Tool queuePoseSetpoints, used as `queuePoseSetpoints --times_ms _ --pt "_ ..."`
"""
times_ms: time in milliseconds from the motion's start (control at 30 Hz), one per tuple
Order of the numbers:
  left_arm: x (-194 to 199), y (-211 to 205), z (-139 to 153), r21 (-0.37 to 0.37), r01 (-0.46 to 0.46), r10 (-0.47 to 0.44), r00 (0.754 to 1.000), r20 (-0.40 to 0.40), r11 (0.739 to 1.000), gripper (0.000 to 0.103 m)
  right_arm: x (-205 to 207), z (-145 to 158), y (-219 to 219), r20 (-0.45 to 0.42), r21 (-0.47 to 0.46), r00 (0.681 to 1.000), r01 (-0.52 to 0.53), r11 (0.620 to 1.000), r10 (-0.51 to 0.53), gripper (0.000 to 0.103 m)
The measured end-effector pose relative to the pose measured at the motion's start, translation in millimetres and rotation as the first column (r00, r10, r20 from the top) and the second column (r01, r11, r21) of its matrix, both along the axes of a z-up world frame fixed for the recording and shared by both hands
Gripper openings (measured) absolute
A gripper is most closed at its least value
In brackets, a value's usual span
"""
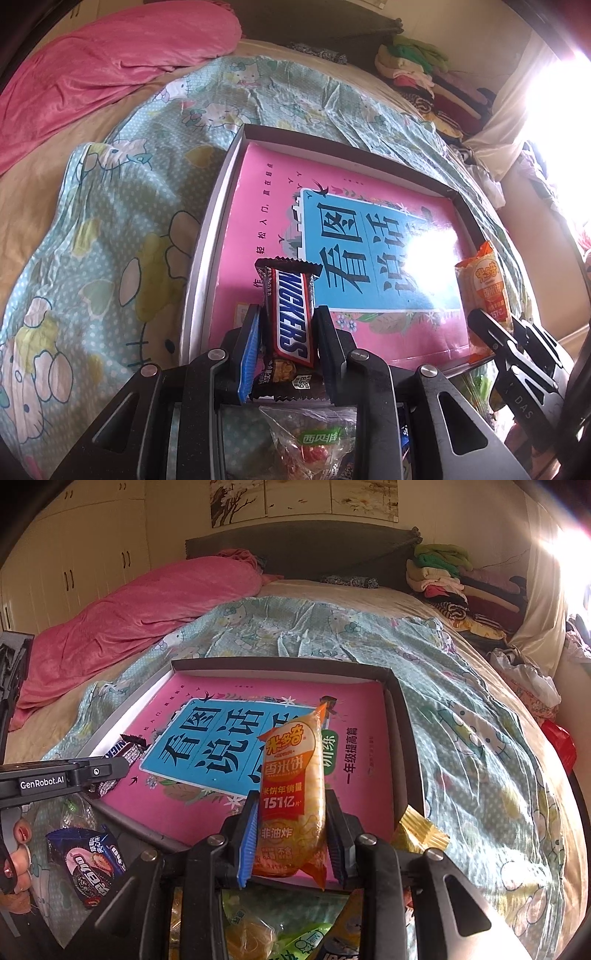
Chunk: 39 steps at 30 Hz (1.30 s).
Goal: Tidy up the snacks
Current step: 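Carry the Snickers with the left tool into the pink tray while the right carries the bag, then open both tools to release the Snickers and rice-cracker bag in the tray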
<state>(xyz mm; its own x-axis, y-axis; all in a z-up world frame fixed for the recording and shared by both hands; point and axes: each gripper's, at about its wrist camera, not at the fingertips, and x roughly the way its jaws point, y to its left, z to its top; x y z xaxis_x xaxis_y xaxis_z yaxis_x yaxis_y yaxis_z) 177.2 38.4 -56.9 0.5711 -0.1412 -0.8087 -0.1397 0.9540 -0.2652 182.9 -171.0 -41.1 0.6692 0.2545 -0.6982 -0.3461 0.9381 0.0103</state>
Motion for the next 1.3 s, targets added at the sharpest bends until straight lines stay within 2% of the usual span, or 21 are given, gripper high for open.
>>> queuePoseSetpoints --times_ms 367,567,700,867,1133,1300 --pt "-1 0 2 -0.011 0.024 -0.024 1.0 -0.003 1.0 0.03 -2 4 -6 0.006 0.033 1.0 0.01 0.999 -0.011 0.033" --pt "-5 0 7 -0.017 0.029 -0.029 1.0 0.008 0.999 0.031 -6 11 -9 0.032 0.074 0.999 0.007 0.997 -0.009 0.041" --pt "-7 2 12 -0.022 0.032 -0.031 0.999 0.018 0.999 0.042 -9 15 -10 0.045 0.088 0.999 -0.003 0.996 -0.001 0.042" --pt "-10 2 16 -0.028 0.031 -0.03 0.999 0.025 0.999 0.047 -12 20 -10 0.064 0.107 0.998 -0.014 0.994 0.007 0.047" --pt "-14 8 25 -0.042 0.019 -0.017 0.999 0.05 0.999 0.063 -17 25 -12 0.071 0.125 0.997 -0.007 0.992 -0.002 0.053" --pt "-19 10 35 -0.032 0.011 -0.008 0.997 0.076 0.999 0.069 -20 28 -13 0.082 0.131 0.997 -0.01 0.991 0.0 0.057"
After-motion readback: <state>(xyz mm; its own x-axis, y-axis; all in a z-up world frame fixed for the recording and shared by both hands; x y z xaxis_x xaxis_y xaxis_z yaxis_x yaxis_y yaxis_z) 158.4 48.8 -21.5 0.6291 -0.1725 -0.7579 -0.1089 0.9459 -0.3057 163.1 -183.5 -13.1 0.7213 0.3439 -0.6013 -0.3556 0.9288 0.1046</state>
